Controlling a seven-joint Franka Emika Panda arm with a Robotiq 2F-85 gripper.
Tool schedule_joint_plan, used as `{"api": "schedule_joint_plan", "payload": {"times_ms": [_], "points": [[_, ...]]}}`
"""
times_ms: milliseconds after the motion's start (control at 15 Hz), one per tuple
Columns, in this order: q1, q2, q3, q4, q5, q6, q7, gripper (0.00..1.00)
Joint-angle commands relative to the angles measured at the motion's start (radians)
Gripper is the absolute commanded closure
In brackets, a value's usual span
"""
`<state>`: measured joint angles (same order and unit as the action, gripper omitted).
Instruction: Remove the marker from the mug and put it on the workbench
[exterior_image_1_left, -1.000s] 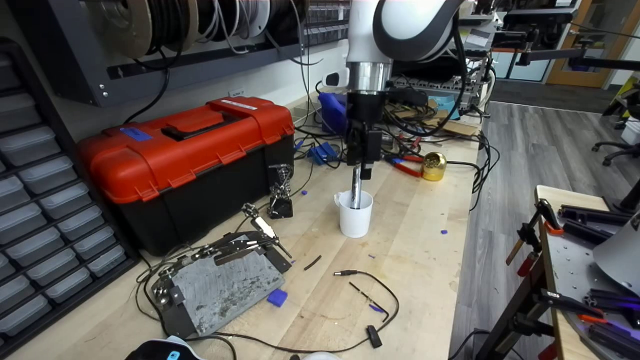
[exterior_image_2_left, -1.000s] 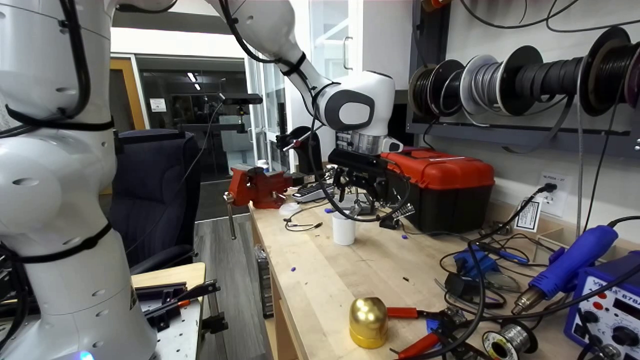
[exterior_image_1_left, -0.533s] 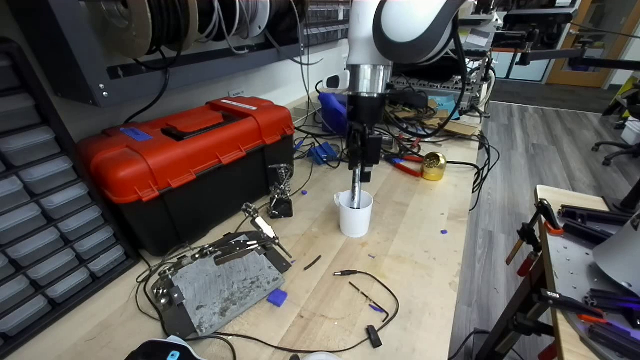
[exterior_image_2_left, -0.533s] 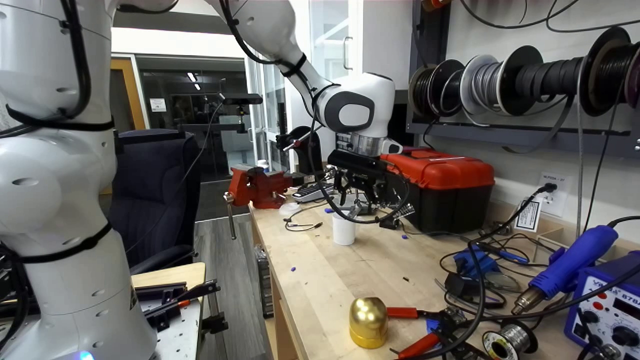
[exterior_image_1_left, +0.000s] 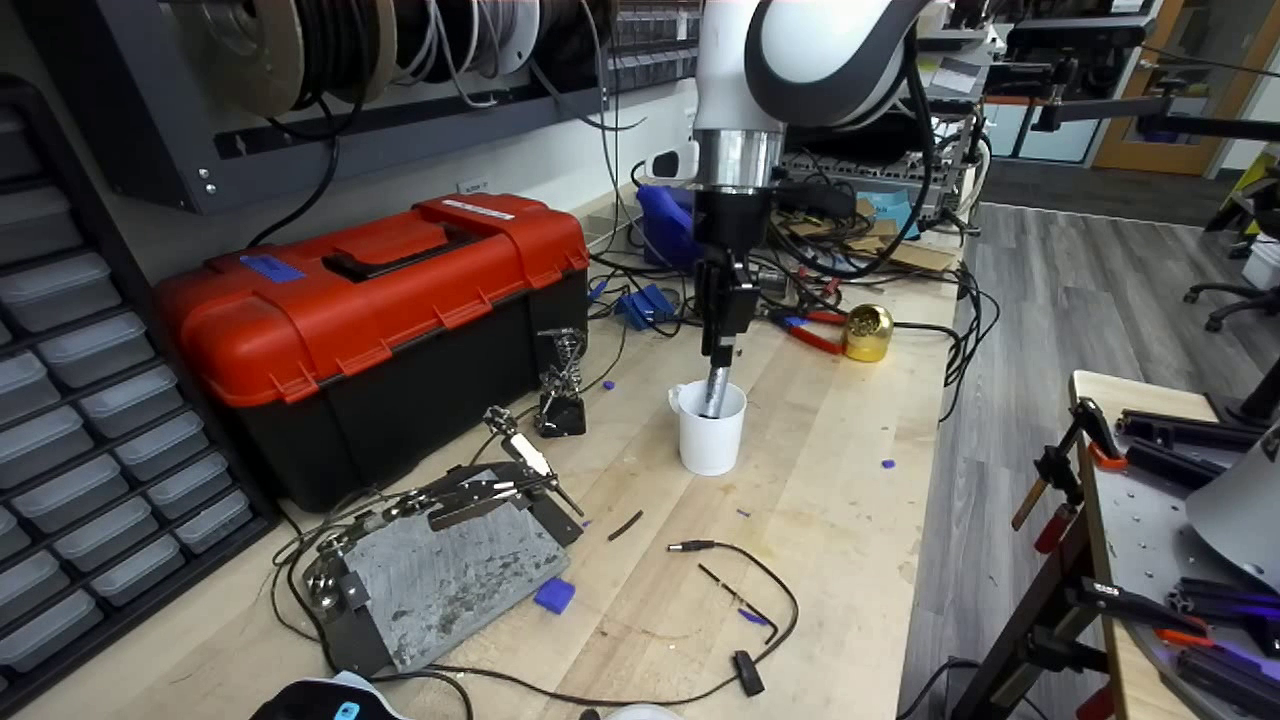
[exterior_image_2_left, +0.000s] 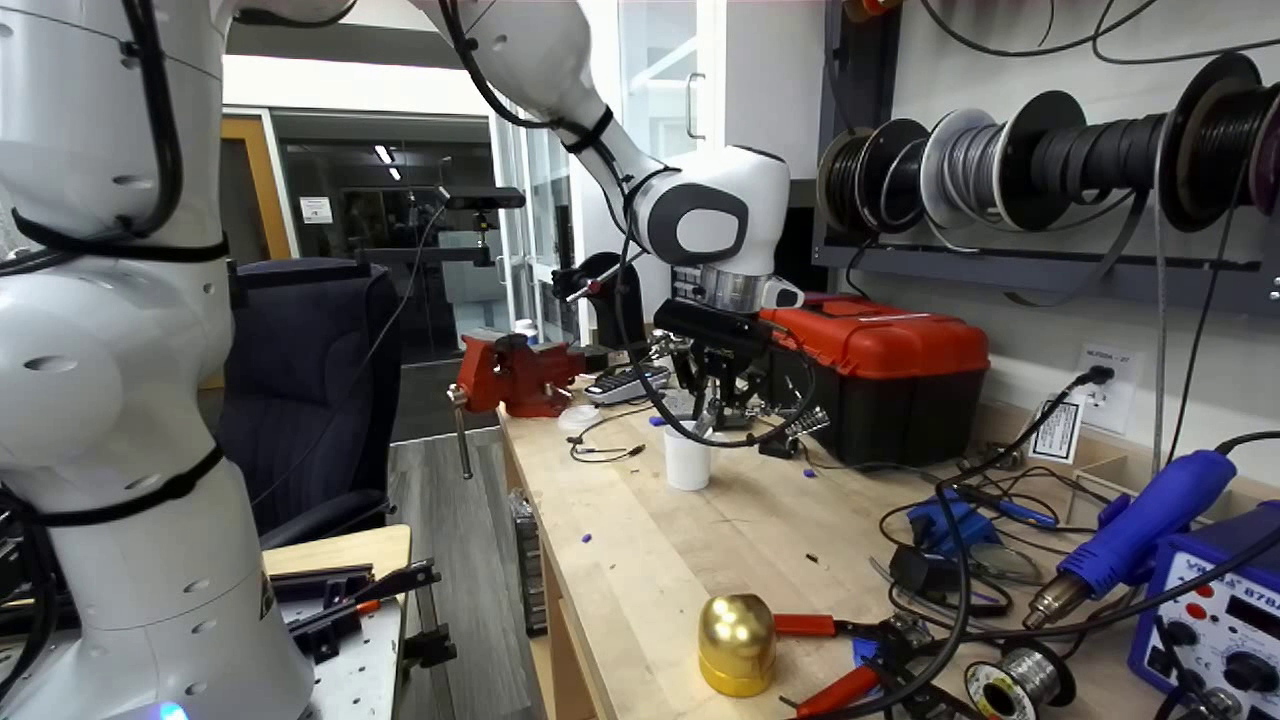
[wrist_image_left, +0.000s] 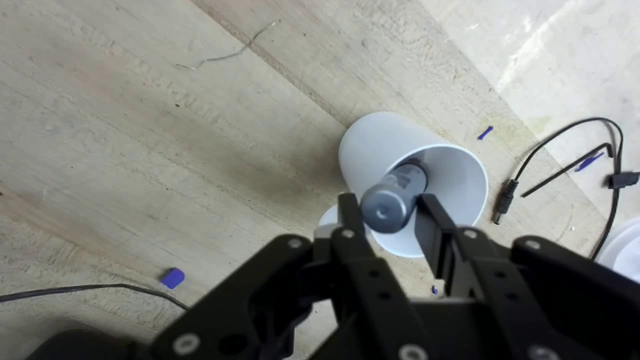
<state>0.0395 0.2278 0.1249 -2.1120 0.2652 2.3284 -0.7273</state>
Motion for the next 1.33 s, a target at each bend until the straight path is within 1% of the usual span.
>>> {"api": "schedule_joint_plan", "payload": {"times_ms": [0, 67, 133, 333, 467, 1267], "points": [[-0.015, -0.01, 0.017, -0.001, 0.012, -0.012, -0.017, 0.96], [-0.014, -0.015, 0.017, -0.003, 0.009, -0.018, -0.012, 0.97], [-0.014, -0.02, 0.02, -0.004, 0.012, -0.019, -0.016, 0.94], [-0.012, -0.022, 0.025, -0.004, 0.009, -0.019, -0.016, 0.94], [-0.013, -0.025, 0.028, 0.004, 0.009, -0.041, -0.014, 0.94], [0.001, -0.076, 0.006, 0.116, -0.131, -0.202, 0.011, 0.94]]}}
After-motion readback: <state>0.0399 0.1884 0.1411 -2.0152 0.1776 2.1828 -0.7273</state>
